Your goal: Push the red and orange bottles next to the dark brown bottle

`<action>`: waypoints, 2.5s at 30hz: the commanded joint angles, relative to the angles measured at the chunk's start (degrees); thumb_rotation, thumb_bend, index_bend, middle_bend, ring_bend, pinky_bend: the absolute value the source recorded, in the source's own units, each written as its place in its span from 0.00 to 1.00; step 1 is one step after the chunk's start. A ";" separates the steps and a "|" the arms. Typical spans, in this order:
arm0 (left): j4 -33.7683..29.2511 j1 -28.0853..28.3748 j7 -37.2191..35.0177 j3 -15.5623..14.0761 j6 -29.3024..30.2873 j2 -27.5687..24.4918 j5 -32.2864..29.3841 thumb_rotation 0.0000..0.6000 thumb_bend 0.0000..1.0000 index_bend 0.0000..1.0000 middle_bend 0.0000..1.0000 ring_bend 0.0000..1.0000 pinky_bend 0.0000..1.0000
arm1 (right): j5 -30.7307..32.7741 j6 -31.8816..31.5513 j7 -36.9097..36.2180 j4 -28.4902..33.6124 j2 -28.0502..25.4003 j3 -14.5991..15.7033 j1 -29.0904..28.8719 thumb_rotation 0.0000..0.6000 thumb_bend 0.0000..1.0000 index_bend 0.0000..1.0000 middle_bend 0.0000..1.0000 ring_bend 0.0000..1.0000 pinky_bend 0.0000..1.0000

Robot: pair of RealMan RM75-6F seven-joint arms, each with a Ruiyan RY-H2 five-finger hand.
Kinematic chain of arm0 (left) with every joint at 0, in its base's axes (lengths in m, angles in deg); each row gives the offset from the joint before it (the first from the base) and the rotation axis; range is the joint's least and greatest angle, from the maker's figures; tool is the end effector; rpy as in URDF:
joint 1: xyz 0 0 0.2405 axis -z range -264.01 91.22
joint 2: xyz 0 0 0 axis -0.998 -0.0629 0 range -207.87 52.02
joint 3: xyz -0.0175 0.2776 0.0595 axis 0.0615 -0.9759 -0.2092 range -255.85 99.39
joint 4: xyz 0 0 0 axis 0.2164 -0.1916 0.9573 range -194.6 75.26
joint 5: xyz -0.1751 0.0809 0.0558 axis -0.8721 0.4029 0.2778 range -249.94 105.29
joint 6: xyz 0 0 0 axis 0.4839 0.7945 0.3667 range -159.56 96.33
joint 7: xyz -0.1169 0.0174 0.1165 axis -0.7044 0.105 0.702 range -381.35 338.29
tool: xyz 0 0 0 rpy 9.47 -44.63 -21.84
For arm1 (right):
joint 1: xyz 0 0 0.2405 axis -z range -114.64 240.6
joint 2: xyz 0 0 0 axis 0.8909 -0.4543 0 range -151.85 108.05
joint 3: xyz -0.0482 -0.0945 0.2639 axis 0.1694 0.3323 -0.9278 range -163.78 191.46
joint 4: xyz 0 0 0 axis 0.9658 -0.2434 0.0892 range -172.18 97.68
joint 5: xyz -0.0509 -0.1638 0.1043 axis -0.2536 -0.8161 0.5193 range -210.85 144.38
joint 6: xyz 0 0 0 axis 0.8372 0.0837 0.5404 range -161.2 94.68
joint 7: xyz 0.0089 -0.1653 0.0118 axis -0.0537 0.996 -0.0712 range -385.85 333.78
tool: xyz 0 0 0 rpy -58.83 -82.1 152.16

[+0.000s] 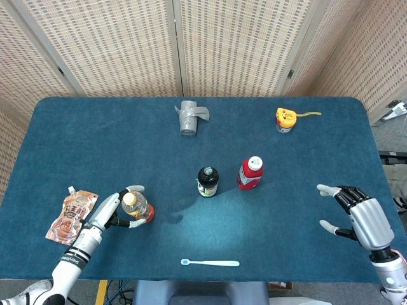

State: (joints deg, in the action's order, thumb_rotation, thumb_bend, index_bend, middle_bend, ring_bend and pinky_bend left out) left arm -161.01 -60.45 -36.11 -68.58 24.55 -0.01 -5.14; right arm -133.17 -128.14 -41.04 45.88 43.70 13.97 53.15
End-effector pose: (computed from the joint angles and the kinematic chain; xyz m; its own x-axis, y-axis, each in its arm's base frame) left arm -0.2201 0.3020 0.0326 -0.2557 0.4312 0.8653 0.9611 0.0164 0.2758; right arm -0.2991 -0.2167 0.1834 0.2597 0.0795 0.9624 -0.8980 -0.3466 0.2709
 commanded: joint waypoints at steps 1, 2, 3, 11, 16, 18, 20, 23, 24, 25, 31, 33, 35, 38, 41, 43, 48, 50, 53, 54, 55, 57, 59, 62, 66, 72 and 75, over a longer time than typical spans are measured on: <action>1.15 -0.19 2.99 0.78 2.97 2.78 -2.66 1.00 0.02 0.40 0.39 0.29 0.37 | -0.06 0.06 -0.15 -0.06 -0.02 -0.07 0.01 1.00 0.00 0.28 0.39 0.33 0.39; 1.32 -0.27 3.50 0.88 3.61 3.27 -2.93 1.00 0.02 0.43 0.42 0.31 0.38 | -0.11 0.09 -0.18 -0.08 -0.02 -0.07 0.01 1.00 0.00 0.28 0.39 0.33 0.39; 1.54 -0.34 4.07 0.98 4.25 3.77 -3.13 1.00 0.02 0.46 0.45 0.32 0.38 | -0.16 0.12 -0.22 -0.11 -0.01 -0.07 0.01 1.00 0.00 0.28 0.39 0.33 0.39; 3.58 -0.36 7.78 2.62 9.24 7.91 -3.38 1.00 0.02 0.56 0.55 0.39 0.42 | -0.22 0.52 -0.52 -0.27 0.16 -0.21 -0.04 1.00 0.00 0.28 0.39 0.33 0.39; 4.17 0.56 8.57 3.95 9.56 9.22 -3.51 1.00 0.02 0.57 0.56 0.40 0.42 | -0.25 0.67 -0.71 -0.47 0.24 -0.29 -0.07 1.00 0.00 0.28 0.39 0.33 0.39; 4.28 1.19 9.05 4.80 9.39 9.71 -4.10 1.00 0.02 0.57 0.56 0.40 0.42 | -0.26 0.72 -0.70 -0.49 0.26 -0.33 -0.07 1.00 0.00 0.28 0.39 0.33 0.39; 4.28 1.93 9.52 5.65 8.88 10.16 -4.99 1.00 0.02 0.57 0.56 0.40 0.42 | -0.27 0.78 -0.70 -0.50 0.28 -0.35 -0.07 1.00 0.00 0.28 0.39 0.33 0.39; 4.40 3.19 10.79 6.55 7.88 10.86 -6.44 1.00 0.02 0.57 0.56 0.40 0.42 | -0.27 0.92 -0.77 -0.52 0.23 -0.37 -0.09 1.00 0.00 0.28 0.39 0.33 0.39; 4.44 3.59 11.26 6.76 7.58 11.11 -6.87 1.00 0.02 0.57 0.56 0.40 0.42 | -0.30 0.94 -0.81 -0.51 0.20 -0.35 -0.09 1.00 0.00 0.28 0.39 0.33 0.39; 4.46 3.99 11.70 6.95 7.27 11.37 -7.28 1.00 0.02 0.57 0.56 0.40 0.42 | -0.31 0.95 -0.83 -0.50 0.18 -0.36 -0.08 1.00 0.00 0.28 0.39 0.33 0.39; 5.86 6.39 13.65 8.16 5.95 13.38 -9.23 1.00 0.02 0.57 0.56 0.40 0.42 | -0.52 0.42 -1.14 -0.31 -0.15 -0.40 0.17 1.00 0.00 0.28 0.39 0.33 0.39; 6.65 6.88 14.22 8.40 6.19 14.13 -9.48 1.00 0.02 0.57 0.56 0.40 0.42 | -0.50 0.28 -1.26 -0.32 -0.24 -0.45 0.24 1.00 0.00 0.28 0.39 0.33 0.39; 7.49 7.37 15.10 8.54 6.54 14.85 -9.69 1.00 0.02 0.57 0.56 0.40 0.42 | -0.44 0.25 -1.35 -0.31 -0.34 -0.50 0.29 1.00 0.00 0.28 0.39 0.33 0.39; 8.38 7.87 15.78 8.76 6.67 15.48 -10.15 1.00 0.02 0.57 0.56 0.40 0.42 | -0.37 0.23 -1.48 -0.26 -0.47 -0.56 0.34 1.00 0.00 0.28 0.39 0.33 0.39; 9.15 8.30 16.35 8.89 6.57 15.83 -10.62 1.00 0.02 0.56 0.56 0.40 0.42 | -0.34 0.28 -1.61 -0.28 -0.54 -0.60 0.35 1.00 0.00 0.28 0.39 0.33 0.39; 9.78 8.55 17.01 8.88 6.68 16.04 -10.89 1.00 0.02 0.56 0.56 0.40 0.42 | -0.29 0.40 -1.62 -0.29 -0.52 -0.60 0.35 1.00 0.00 0.28 0.39 0.33 0.39; 10.40 8.96 18.21 8.67 6.42 16.20 -11.69 1.00 0.02 0.56 0.56 0.40 0.42 | -0.40 0.47 -1.65 -0.29 -0.48 -0.60 0.33 1.00 0.00 0.28 0.39 0.33 0.39; 10.30 9.10 18.18 8.74 5.83 16.03 -12.26 1.00 0.02 0.53 0.56 0.40 0.42 | -0.48 0.47 -1.69 -0.26 -0.51 -0.59 0.32 1.00 0.00 0.28 0.39 0.33 0.39; 10.20 9.36 18.11 8.81 5.11 15.83 -12.81 1.00 0.02 0.48 0.56 0.40 0.42 | -0.51 0.46 -1.66 -0.26 -0.52 -0.60 0.35 1.00 0.00 0.28 0.39 0.33 0.39; 10.19 9.46 18.18 8.81 4.93 15.80 -12.98 1.00 0.02 0.47 0.56 0.40 0.42 | -0.50 0.45 -1.67 -0.25 -0.54 -0.60 0.36 1.00 0.00 0.28 0.39 0.33 0.39; 10.17 9.56 18.28 8.82 4.80 15.79 -13.15 1.00 0.02 0.45 0.56 0.40 0.42 | -0.50 0.44 -1.73 -0.25 -0.56 -0.61 0.37 1.00 0.00 0.28 0.39 0.33 0.39; 10.07 9.77 18.39 8.86 4.45 15.72 -13.50 1.00 0.02 0.41 0.56 0.40 0.42 | -0.53 0.38 -1.83 -0.24 -0.59 -0.63 0.39 1.00 0.00 0.28 0.39 0.33 0.39; 10.08 9.98 18.37 8.89 4.01 15.62 -13.81 1.00 0.02 0.34 0.52 0.39 0.42 | -0.50 0.32 -1.87 -0.21 -0.62 -0.67 0.43 1.00 0.00 0.28 0.39 0.33 0.39; 10.04 10.12 18.46 8.85 3.85 15.50 -14.12 1.00 0.02 0.21 0.40 0.39 0.42 | -0.59 0.27 -2.11 -0.18 -0.75 -0.63 0.45 1.00 0.00 0.28 0.39 0.33 0.39; 9.19 9.94 18.45 9.00 4.00 14.87 -14.86 1.00 0.02 0.06 0.23 0.37 0.42 | -0.66 0.02 -2.11 -0.13 -0.82 -0.70 0.54 1.00 0.00 0.28 0.39 0.33 0.39; 5.73 9.03 19.13 9.05 4.77 12.10 -16.11 1.00 0.02 0.00 0.13 0.33 0.42 | -0.83 -0.55 -2.11 0.02 -1.01 -0.75 0.80 1.00 0.00 0.28 0.39 0.33 0.39; 2.78 8.08 18.63 8.96 5.24 10.01 -16.10 1.00 0.02 0.00 0.13 0.32 0.42 | -0.87 -0.61 -2.07 0.09 -1.09 -0.75 0.86 1.00 0.00 0.28 0.39 0.33 0.39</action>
State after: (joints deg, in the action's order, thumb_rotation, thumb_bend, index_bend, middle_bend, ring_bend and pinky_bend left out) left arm -156.76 -51.72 -17.25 -59.56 29.41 11.21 -21.13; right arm -134.03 -128.74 -43.11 45.96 42.62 13.21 54.00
